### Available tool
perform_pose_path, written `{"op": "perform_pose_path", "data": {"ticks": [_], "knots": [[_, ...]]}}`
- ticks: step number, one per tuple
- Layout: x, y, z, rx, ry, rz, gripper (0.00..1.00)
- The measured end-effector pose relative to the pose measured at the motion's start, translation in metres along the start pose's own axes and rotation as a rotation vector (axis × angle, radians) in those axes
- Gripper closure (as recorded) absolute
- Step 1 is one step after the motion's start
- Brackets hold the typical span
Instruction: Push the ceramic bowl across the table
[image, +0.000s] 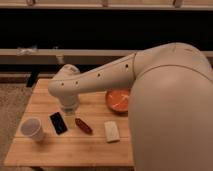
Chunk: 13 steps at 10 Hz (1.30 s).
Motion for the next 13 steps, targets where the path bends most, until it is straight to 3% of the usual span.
{"op": "perform_pose_path", "data": {"ticks": [2, 5, 10, 13], "knots": [[-0.004, 0.001, 0.001, -0.001, -0.008, 0.016, 0.2], [-0.05, 0.026, 0.013, 0.001, -0.056, 0.056, 0.2], [-0.179, 0.095, 0.042, -0.011, -0.127, 0.158, 0.2], [-0.258, 0.118, 0.059, -0.025, -0.181, 0.238, 0.2]]}}
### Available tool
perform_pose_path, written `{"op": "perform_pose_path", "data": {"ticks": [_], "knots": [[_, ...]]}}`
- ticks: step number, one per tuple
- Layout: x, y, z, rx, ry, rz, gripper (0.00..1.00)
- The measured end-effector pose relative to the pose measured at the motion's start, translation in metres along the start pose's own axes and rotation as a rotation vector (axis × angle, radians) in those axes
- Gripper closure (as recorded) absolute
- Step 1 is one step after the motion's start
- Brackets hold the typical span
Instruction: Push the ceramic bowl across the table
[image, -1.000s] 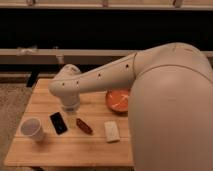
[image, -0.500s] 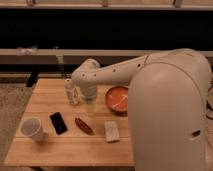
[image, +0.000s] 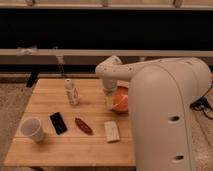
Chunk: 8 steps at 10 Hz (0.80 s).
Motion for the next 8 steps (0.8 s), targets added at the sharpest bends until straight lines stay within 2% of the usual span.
{"op": "perform_pose_path", "data": {"ticks": [2, 4, 6, 8], "knots": [[-0.031, 0.016, 0.018, -0.015, -0.032, 0.038, 0.2], [-0.05, 0.026, 0.036, -0.042, -0.05, 0.071, 0.2], [-0.058, 0.025, 0.052, -0.069, -0.053, 0.095, 0.2], [-0.048, 0.018, 0.058, -0.087, -0.031, 0.096, 0.2]]}}
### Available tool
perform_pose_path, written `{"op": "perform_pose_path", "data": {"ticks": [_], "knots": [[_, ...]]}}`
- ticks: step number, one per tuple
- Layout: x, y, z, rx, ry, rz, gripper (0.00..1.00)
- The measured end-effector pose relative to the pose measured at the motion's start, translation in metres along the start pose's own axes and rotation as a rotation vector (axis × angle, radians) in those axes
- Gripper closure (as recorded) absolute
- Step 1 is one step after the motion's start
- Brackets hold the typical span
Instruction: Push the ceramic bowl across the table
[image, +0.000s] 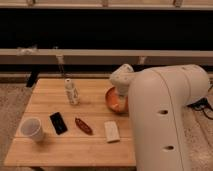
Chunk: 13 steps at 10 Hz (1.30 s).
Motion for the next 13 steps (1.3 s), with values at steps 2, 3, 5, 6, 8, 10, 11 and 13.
{"op": "perform_pose_path", "data": {"ticks": [2, 3, 5, 6, 8, 10, 11, 13], "knots": [[0.008, -0.016, -0.003, 0.003, 0.016, 0.0, 0.2], [0.013, -0.024, -0.005, 0.01, 0.024, -0.002, 0.2], [0.023, -0.042, -0.01, 0.035, 0.042, -0.002, 0.2], [0.028, -0.051, -0.012, 0.053, 0.051, 0.002, 0.2], [0.033, -0.066, -0.013, 0.1, 0.059, 0.01, 0.2], [0.042, -0.089, -0.012, 0.161, 0.079, 0.017, 0.2], [0.045, -0.096, -0.012, 0.178, 0.086, 0.017, 0.2], [0.057, -0.108, -0.012, 0.214, 0.108, 0.011, 0.2]]}}
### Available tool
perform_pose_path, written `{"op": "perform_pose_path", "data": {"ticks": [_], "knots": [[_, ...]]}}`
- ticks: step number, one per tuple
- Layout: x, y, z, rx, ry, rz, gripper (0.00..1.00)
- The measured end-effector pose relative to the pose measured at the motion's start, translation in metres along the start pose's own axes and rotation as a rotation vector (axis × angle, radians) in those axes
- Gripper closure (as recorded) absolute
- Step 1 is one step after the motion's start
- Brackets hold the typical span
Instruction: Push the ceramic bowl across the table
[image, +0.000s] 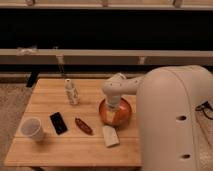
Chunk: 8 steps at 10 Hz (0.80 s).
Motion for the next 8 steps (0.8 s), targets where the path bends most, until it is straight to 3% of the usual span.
{"op": "perform_pose_path", "data": {"ticks": [3, 6, 8], "knots": [[0.019, -0.014, 0.004, 0.04, 0.022, -0.024, 0.2], [0.058, -0.029, 0.01, 0.083, 0.051, -0.085, 0.2], [0.071, -0.035, 0.012, 0.099, 0.068, -0.109, 0.2]]}}
